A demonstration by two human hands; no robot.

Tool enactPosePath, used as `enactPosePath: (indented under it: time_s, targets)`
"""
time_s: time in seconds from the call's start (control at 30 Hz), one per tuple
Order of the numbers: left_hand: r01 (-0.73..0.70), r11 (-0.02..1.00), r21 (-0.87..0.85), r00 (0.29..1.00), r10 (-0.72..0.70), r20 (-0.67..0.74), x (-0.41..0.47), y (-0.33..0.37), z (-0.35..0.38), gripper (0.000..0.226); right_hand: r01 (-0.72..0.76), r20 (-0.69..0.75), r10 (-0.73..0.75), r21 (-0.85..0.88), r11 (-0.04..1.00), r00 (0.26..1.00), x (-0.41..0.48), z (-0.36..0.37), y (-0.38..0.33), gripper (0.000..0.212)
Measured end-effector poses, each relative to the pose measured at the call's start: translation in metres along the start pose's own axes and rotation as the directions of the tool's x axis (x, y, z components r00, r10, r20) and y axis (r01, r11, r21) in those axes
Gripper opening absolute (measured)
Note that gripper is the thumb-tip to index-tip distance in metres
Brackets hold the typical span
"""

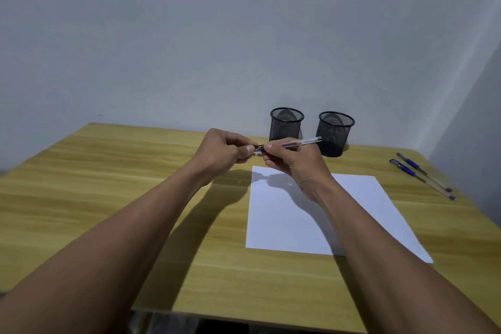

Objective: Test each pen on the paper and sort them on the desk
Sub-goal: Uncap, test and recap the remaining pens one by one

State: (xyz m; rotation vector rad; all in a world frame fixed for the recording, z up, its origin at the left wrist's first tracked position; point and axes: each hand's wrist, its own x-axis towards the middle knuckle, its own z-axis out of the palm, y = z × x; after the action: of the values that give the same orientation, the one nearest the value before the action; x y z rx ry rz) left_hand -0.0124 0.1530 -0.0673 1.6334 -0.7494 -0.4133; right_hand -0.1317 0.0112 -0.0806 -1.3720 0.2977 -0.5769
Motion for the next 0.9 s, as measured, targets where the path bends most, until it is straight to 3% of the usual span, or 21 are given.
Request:
enactPosePath:
  time_s: [0.1, 0.17, 0.37, 0.6, 0.77, 0.9]
  targets:
    - [0.051, 0.998, -0.026, 0.998, -0.051, 0.022, 0.000, 0.000, -0.003, 0.009, 0.017, 0.020, -0.015, -0.059, 0.998, 1.000, 0.002, -0.005, -0.006, 0.010]
    - [0.067, 0.998, -0.011, 0.996, -0.067, -0.055, 0.001, -0.007, -0.017, 0.009, 0.035, 0.003, -0.035, -0.040, 0.999, 0.999, 0.003, -0.015, -0.009, 0.002]
    - [0.062, 0.927, 0.370, 0.984, 0.006, -0.179, 0.007, -0.028, -0.016, 0.010, -0.009, -0.057, 0.003, -0.100, 0.995, 0.998, -0.001, -0.019, 0.011, 0.016]
    - [0.075, 0.833, 0.548, 0.971, 0.062, -0.229, 0.017, -0.053, 0.013, 0.010, -0.088, -0.134, 0.069, -0.140, 0.986, 0.989, -0.014, -0.007, 0.026, 0.013]
    - [0.082, 0.814, 0.575, 0.972, 0.062, -0.225, 0.008, -0.047, 0.011, 0.027, -0.118, -0.181, 0.089, -0.157, 0.981, 0.979, -0.021, -0.005, 0.036, 0.013]
    - [0.004, 0.785, 0.619, 0.984, 0.108, -0.143, -0.025, -0.048, 0.009, 0.025, -0.093, -0.143, 0.060, -0.243, 0.966, 0.988, -0.022, -0.007, 0.041, 0.010]
